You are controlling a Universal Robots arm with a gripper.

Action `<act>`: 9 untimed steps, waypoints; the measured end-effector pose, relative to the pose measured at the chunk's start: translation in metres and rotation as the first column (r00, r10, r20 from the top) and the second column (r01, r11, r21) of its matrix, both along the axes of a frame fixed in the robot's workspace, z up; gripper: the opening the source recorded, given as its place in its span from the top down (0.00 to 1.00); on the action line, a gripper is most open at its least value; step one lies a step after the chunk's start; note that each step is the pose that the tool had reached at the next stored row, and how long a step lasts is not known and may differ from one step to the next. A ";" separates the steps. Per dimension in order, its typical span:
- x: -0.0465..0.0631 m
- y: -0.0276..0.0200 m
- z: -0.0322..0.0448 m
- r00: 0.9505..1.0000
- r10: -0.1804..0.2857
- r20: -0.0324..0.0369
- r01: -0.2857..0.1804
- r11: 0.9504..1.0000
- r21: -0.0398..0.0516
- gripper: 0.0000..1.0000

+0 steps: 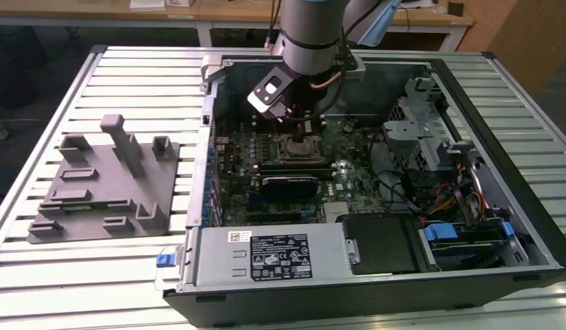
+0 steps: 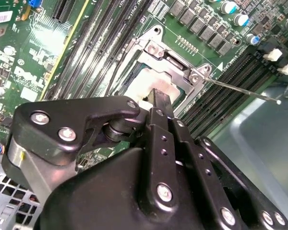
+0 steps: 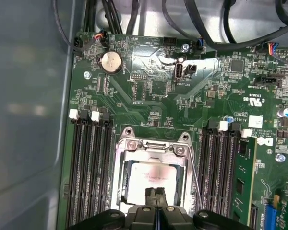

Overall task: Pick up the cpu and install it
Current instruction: 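Install the second cpu locking lever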

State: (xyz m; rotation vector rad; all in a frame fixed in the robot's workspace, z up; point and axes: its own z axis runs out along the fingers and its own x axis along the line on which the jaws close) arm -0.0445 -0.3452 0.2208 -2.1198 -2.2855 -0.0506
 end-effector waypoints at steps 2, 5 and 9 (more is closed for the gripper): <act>0.000 0.0000 0.0039 1.000 0.000 0.000 0.000 1.000 0.000 0.89; 0.000 0.0000 0.0125 1.000 0.000 0.000 0.000 1.000 0.000 0.89; 0.000 0.0000 0.0270 1.000 0.000 0.000 0.000 1.000 0.000 0.89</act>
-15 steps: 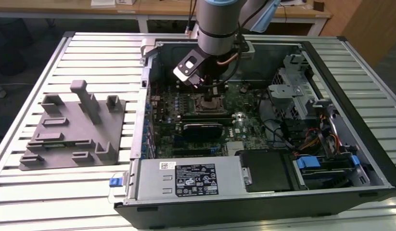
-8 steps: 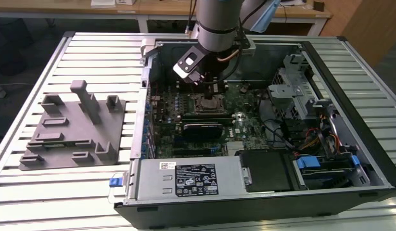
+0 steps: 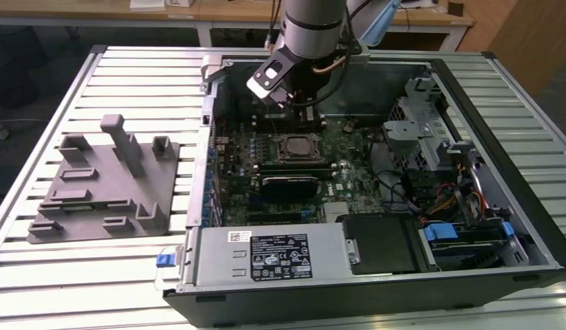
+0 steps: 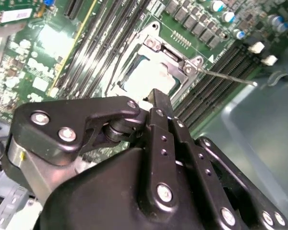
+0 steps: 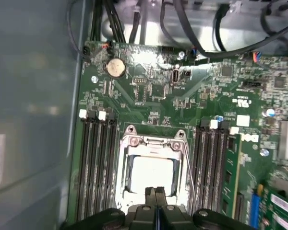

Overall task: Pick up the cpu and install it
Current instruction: 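Install the second cpu locking lever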

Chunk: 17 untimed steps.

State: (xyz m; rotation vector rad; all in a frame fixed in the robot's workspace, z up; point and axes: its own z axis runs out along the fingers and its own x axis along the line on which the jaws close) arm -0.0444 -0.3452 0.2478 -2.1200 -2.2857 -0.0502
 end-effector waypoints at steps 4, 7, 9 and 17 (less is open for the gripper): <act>0.000 0.0000 0.0073 1.000 0.008 0.000 -0.008 1.000 0.000 0.89; 0.000 0.0000 0.0073 0.998 0.060 0.000 -0.060 0.998 0.000 0.89; 0.000 0.0000 0.0073 0.995 0.096 0.000 -0.096 0.995 0.000 0.89; 0.000 0.0000 0.0057 0.971 0.239 0.000 -0.239 0.971 0.000 0.89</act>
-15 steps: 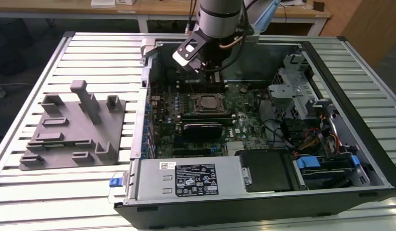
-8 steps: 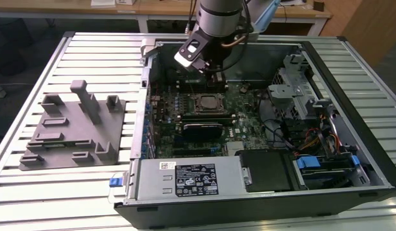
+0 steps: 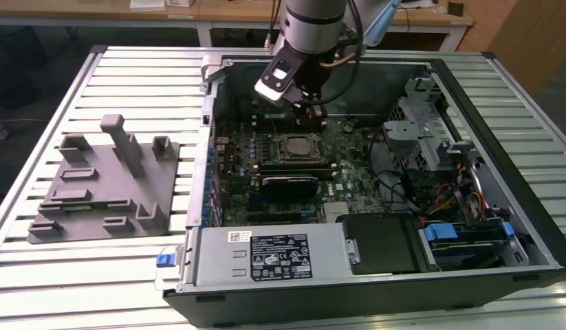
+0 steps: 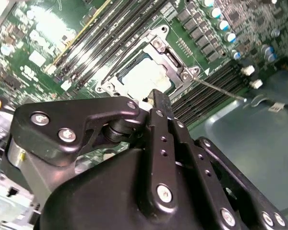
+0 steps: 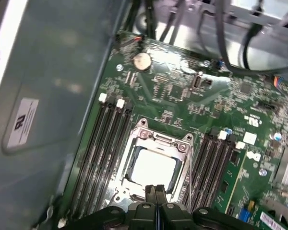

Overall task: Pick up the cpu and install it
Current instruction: 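Install the second cpu locking lever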

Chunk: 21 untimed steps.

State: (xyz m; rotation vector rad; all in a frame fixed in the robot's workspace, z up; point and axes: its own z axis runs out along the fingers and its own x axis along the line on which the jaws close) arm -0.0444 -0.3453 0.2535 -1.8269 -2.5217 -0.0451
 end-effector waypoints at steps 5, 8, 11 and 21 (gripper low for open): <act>0.000 0.0000 -0.0010 0.996 0.091 0.000 -0.091 0.996 0.000 0.89; 0.000 0.0000 -0.0016 0.989 0.146 0.000 -0.146 0.989 0.000 0.89; 0.000 0.0000 -0.0021 0.980 0.199 0.000 -0.199 0.980 0.000 0.89; 0.000 0.0000 -0.0030 0.928 0.373 0.000 -0.373 0.928 0.000 0.89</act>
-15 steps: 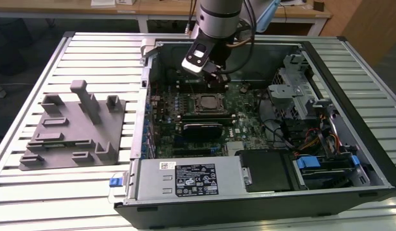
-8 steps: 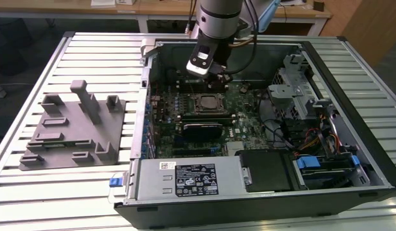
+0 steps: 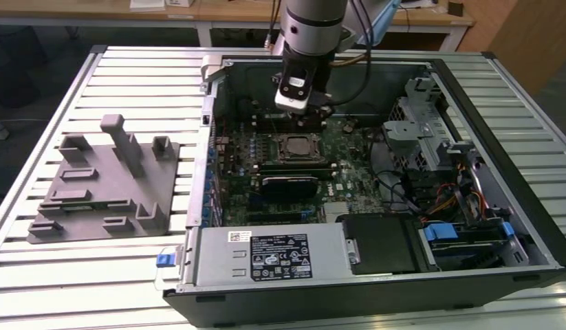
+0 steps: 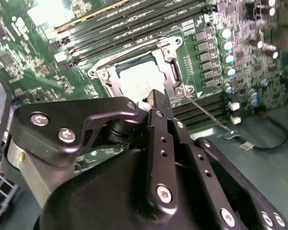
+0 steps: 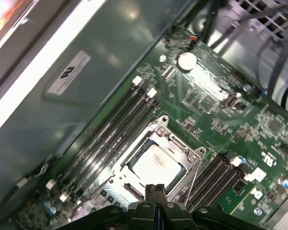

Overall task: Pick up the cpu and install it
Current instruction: 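Install the second cpu locking lever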

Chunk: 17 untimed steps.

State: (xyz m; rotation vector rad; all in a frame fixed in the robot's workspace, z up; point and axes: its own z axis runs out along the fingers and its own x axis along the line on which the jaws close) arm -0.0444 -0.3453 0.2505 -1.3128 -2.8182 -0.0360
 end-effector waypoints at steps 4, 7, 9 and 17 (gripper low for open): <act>0.000 0.0000 -0.0003 0.997 0.074 0.000 -0.074 0.997 0.000 0.89; 0.000 0.0000 -0.0005 0.992 0.127 0.000 -0.127 0.992 0.000 0.89; 0.000 0.0000 -0.0006 0.987 0.163 0.000 -0.163 0.987 0.000 0.89; 0.000 0.0000 -0.0012 0.952 0.306 0.000 -0.306 0.952 0.000 0.89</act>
